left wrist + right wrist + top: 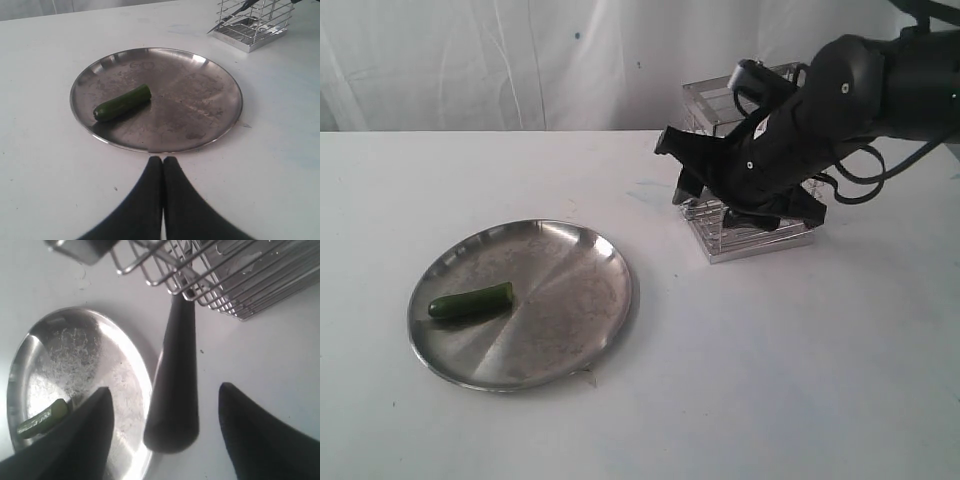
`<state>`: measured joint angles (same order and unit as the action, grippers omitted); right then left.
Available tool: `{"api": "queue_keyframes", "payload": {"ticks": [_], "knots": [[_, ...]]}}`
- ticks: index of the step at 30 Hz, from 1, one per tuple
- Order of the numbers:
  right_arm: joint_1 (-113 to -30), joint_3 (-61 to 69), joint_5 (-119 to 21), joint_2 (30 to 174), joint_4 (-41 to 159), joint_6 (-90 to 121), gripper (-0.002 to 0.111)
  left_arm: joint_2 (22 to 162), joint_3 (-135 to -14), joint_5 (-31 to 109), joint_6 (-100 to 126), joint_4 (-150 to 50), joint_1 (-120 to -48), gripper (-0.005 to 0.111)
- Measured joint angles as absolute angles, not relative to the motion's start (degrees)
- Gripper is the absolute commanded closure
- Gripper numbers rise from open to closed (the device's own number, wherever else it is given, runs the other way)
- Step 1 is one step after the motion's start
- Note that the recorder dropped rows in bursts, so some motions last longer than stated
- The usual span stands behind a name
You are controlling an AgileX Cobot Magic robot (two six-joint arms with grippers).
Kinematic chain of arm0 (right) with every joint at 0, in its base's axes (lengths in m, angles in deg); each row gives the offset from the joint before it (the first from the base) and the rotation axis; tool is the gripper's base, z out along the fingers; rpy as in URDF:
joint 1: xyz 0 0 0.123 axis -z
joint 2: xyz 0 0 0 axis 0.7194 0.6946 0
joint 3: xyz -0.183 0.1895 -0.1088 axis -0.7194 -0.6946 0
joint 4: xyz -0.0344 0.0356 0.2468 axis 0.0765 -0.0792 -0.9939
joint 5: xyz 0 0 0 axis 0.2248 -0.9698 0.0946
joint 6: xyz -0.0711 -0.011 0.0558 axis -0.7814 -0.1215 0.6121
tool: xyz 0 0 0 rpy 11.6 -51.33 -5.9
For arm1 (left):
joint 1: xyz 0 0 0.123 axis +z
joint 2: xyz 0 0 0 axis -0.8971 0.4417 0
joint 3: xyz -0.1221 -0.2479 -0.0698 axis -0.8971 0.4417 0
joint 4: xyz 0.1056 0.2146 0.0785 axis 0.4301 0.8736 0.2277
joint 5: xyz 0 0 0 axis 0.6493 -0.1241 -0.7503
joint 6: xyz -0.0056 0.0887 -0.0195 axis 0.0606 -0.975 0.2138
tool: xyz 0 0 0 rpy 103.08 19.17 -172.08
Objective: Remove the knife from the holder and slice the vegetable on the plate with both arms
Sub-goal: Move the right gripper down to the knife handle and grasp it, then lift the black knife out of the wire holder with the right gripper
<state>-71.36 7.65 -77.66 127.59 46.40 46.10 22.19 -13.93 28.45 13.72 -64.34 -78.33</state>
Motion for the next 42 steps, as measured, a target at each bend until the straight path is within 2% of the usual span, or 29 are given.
{"api": "queue_keyframes", "payload": {"ticks": [8,14,27,37,42], "knots": [[-71.4,7.7,-74.7,128.8,47.4,46.5,0.053,22.2,-13.9,28.5,13.7,-64.3,-78.3,0.107],[-71.4,7.7,-73.6,128.8,51.0,46.7,0.068,22.2,-13.9,28.5,13.7,-64.3,-78.3,0.107],[-71.4,7.7,-73.0,128.8,53.9,46.4,0.086,22.2,-13.9,28.5,13.7,-64.3,-78.3,0.107],[-71.6,7.7,-72.8,125.4,54.6,31.9,0.108,22.2,-13.9,28.5,13.7,-64.3,-78.3,0.107],[-71.6,7.9,-72.6,122.4,54.6,22.0,0.108,22.2,-13.9,28.5,13.7,-64.3,-78.3,0.107]]}}
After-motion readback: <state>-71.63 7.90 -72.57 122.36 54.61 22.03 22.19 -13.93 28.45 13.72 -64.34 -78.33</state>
